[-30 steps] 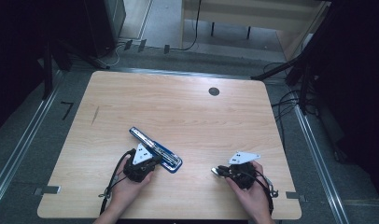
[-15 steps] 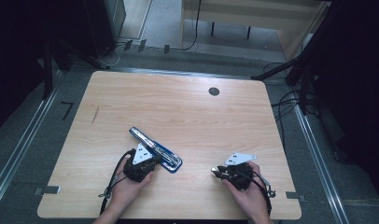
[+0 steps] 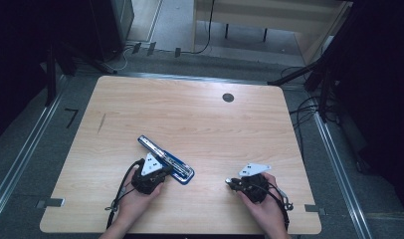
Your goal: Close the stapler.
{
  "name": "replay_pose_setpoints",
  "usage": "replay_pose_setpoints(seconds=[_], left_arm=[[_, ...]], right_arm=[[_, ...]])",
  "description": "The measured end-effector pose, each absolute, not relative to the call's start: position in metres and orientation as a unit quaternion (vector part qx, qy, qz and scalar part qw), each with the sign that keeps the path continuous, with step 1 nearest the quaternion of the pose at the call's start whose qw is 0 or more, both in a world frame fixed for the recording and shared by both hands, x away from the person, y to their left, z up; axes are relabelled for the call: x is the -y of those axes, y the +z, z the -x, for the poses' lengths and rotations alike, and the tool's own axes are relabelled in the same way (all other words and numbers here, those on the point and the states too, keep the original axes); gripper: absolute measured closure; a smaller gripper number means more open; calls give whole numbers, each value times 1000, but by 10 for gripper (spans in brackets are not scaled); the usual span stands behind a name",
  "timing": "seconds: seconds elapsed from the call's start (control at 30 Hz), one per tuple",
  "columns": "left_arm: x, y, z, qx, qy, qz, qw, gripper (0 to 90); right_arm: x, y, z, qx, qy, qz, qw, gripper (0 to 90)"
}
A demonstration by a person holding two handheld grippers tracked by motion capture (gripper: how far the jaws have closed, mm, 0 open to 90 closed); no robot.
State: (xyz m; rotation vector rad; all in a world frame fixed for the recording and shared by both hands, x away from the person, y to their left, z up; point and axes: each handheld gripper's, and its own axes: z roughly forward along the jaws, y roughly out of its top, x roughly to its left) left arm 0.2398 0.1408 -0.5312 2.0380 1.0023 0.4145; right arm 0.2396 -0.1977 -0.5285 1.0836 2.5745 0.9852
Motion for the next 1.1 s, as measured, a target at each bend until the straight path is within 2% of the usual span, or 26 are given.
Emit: replay_pose_setpoints(seconds=[1.1], left_arm=[[-141,-531,-240,-394,166,-809,404,900]], right_arm=[[145,-486,-246,-858,377,-338,86,795]])
